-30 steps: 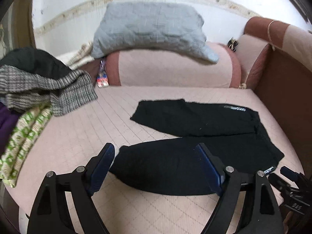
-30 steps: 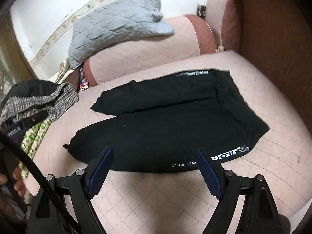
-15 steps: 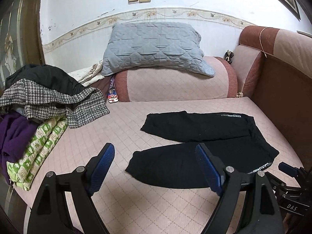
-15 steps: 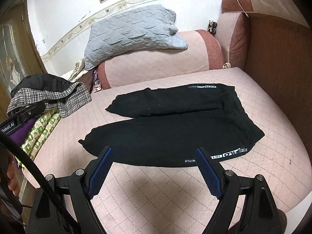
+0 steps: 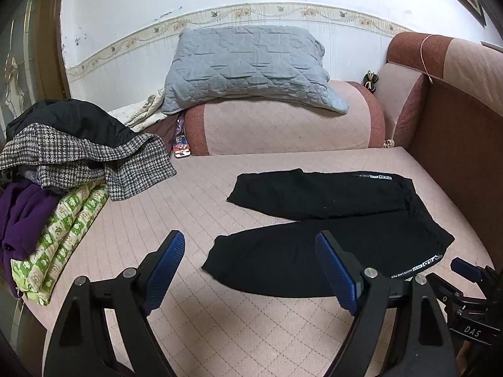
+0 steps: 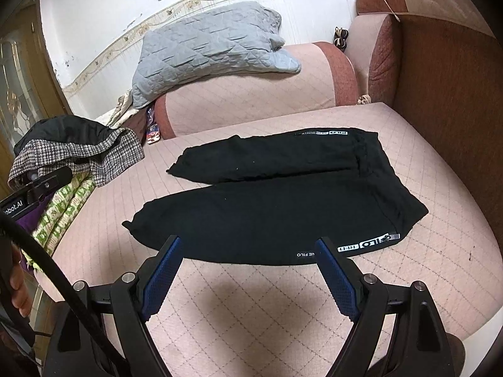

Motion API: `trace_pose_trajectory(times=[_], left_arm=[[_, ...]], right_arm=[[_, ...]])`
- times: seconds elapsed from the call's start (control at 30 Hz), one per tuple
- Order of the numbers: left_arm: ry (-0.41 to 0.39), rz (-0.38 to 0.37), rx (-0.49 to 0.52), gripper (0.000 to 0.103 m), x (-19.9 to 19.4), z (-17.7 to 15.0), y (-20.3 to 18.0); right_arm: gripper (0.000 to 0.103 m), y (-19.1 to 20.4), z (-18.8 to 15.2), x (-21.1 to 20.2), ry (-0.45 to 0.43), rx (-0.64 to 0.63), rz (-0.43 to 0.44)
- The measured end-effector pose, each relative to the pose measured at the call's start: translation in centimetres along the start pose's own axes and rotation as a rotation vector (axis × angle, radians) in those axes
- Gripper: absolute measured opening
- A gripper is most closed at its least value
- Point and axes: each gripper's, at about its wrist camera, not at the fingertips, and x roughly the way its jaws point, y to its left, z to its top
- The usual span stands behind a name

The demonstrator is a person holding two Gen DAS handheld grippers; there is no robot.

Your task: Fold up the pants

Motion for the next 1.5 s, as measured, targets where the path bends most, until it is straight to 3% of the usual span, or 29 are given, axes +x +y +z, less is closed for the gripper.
trace_pose_trajectory(times=[0.63, 0.7, 0.8, 0.93, 1.03, 1.13, 1.27, 1.5], left_arm=[[0.057, -0.015, 0.001, 0.084, 2.2, -0.7, -0.1], [0.070, -0.031, -0.002, 0.085, 2.8, -0.6, -0.1], [0.115, -0.113, -0.036, 0.085, 5.2, 0.3, 0.8], [0.138, -0.198, -0.062, 0.085, 11.3, 2.9, 2.6], [0.220, -0.236, -0.074, 0.085, 18.6, 4.9, 3.8], [0.325, -0.274, -0.169, 0.085, 26.4, 6.1, 5.7], [0.352, -0.296, -0.247, 0.085, 33.0, 7.1, 6.8], [0.405, -0.335, -0.254, 0.085, 42.6, 8.3, 5.8]], right_arm=[[0.089, -0.2, -0.7, 1.6, 0.037, 0.014, -0.012], [0.089, -0.3, -0.6, 1.8, 0.039, -0.002, -0.019], [0.089, -0.7, 0.9, 2.4, 0.032, -0.071, -0.037], [0.091, -2.9, 5.5, 5.2, 0.034, -0.164, -0.099], [0.091, -6.4, 10.5, 10.0, 0.104, -0.173, -0.081], [0.091, -9.9, 15.0, 15.5, 0.179, -0.154, -0.078], [0.090, -14.0, 19.9, 22.5, 0.233, -0.142, -0.123], [0.089, -16.9, 23.2, 32.8, 0.345, -0.167, -0.099]])
